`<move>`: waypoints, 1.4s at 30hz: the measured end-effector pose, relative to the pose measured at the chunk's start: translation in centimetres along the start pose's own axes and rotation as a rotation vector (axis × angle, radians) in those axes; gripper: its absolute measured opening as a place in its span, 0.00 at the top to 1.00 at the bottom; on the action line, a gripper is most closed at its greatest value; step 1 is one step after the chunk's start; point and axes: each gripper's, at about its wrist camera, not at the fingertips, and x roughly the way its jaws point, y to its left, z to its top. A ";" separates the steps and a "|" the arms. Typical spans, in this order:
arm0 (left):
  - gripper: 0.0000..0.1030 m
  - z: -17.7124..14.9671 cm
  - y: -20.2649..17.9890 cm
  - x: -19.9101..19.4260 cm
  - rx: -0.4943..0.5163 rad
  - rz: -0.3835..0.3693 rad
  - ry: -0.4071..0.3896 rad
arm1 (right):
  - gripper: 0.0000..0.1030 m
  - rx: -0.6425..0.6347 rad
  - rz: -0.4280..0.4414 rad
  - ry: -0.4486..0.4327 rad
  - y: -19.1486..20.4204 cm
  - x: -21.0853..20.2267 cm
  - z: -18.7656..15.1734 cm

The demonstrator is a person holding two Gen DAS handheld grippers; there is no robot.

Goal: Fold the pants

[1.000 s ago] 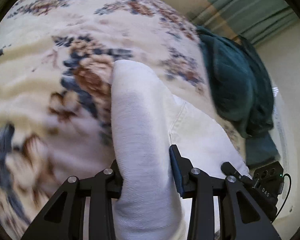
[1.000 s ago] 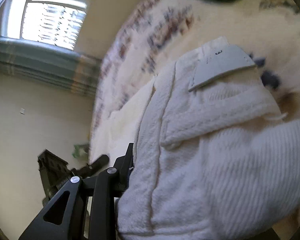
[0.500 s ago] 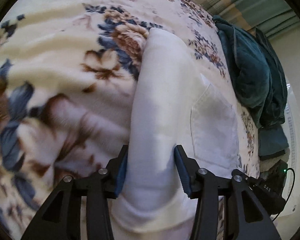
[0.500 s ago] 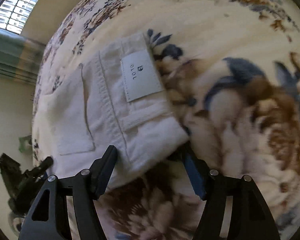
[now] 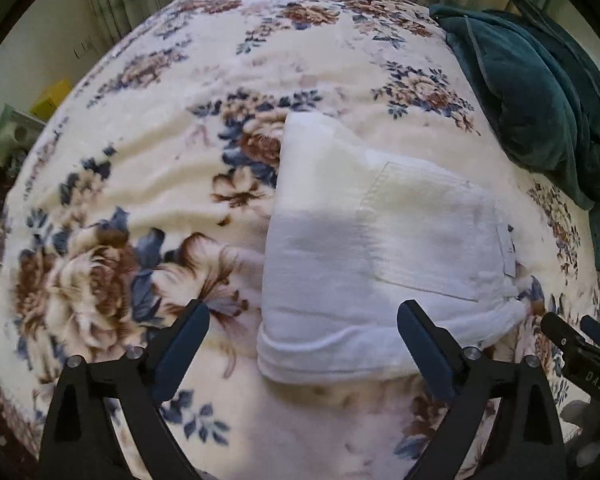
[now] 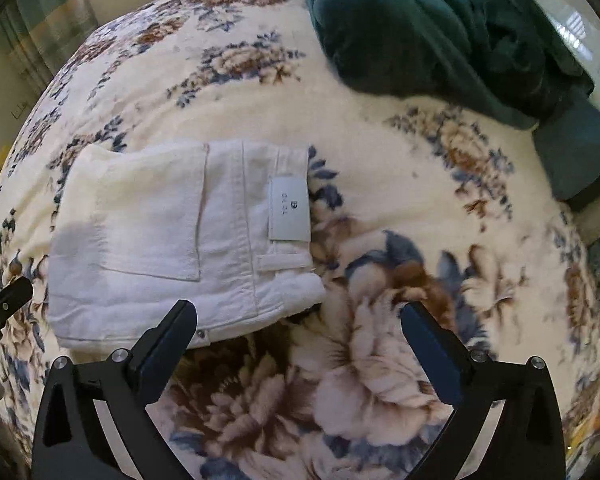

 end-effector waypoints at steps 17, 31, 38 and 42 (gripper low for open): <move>0.07 -4.4 -5.8 -21.9 0.012 0.023 -0.180 | 0.00 -0.061 0.001 -0.241 -4.8 -28.1 -3.8; 0.07 -12.1 -7.1 -43.9 -0.024 0.098 -0.385 | 0.00 -0.147 0.086 -0.445 -8.3 -52.9 -12.4; 0.07 -15.1 -6.6 -50.0 0.001 0.099 -0.459 | 0.00 -0.169 0.093 -0.473 -7.7 -59.8 -16.7; 0.07 -16.3 -5.7 -51.8 0.003 0.087 -0.465 | 0.00 -0.170 0.093 -0.481 -7.2 -61.8 -18.3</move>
